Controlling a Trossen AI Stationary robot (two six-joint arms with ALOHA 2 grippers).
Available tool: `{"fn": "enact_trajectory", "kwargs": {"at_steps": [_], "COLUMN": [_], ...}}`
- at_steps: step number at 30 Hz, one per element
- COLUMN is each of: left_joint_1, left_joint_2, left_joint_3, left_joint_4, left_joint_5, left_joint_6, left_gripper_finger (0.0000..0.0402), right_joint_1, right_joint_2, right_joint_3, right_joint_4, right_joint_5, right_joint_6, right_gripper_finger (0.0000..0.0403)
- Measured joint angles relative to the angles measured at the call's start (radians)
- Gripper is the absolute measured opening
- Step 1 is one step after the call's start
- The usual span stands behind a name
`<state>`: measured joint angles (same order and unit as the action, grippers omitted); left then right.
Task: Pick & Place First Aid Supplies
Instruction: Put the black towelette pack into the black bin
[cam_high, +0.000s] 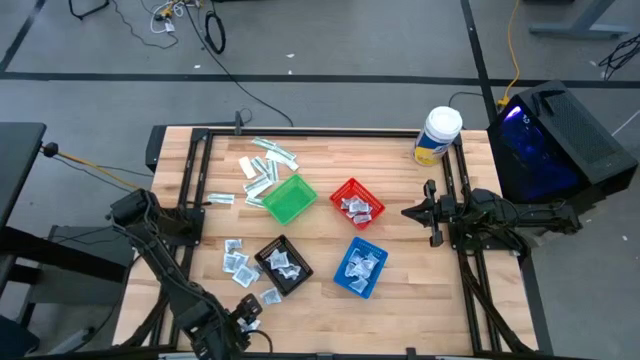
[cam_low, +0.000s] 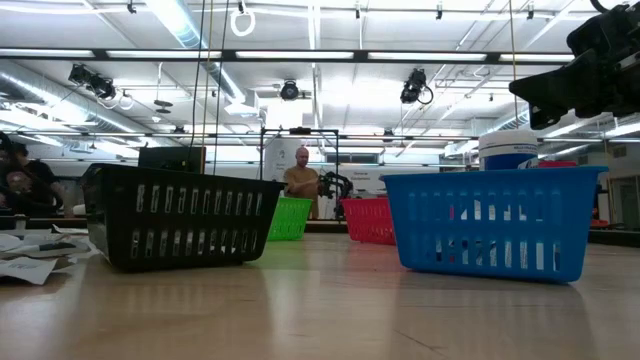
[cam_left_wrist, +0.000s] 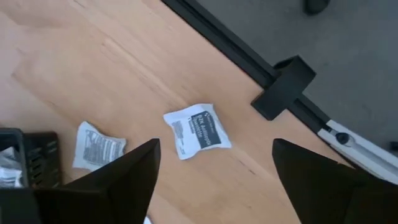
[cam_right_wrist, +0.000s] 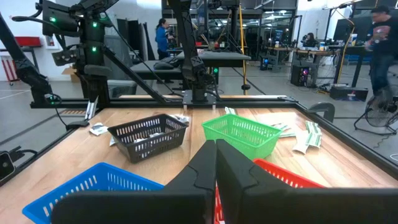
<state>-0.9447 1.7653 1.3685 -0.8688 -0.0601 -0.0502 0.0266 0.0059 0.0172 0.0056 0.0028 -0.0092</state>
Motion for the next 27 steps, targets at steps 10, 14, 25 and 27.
{"fn": "enact_trajectory", "kwargs": {"at_steps": [10, 14, 25, 27], "left_joint_1": [0.006, 0.006, 0.047, 0.052], "left_joint_2": [0.018, 0.057, 0.127, 0.123], "left_joint_3": [-0.001, -0.002, -0.006, -0.031], "left_joint_4": [0.059, 0.086, 0.101, 0.134], "left_joint_5": [-0.037, -0.033, -0.025, -0.023], "left_joint_6": [-0.001, -0.004, -0.044, -0.044], "left_gripper_finger": [0.0382, 0.0382, 0.0382, 0.0381], "right_joint_1": [0.000, 0.000, 0.000, 0.000], "right_joint_2": [0.000, 0.000, 0.000, 0.000], "right_joint_3": [0.000, 0.000, 0.000, 0.000], "right_joint_4": [0.000, 0.000, 0.000, 0.000], "right_joint_5": [0.000, 0.000, 0.000, 0.000], "right_joint_6": [0.000, 0.000, 0.000, 0.000], "right_gripper_finger": [0.0013, 0.0013, 0.0013, 0.0013]}}
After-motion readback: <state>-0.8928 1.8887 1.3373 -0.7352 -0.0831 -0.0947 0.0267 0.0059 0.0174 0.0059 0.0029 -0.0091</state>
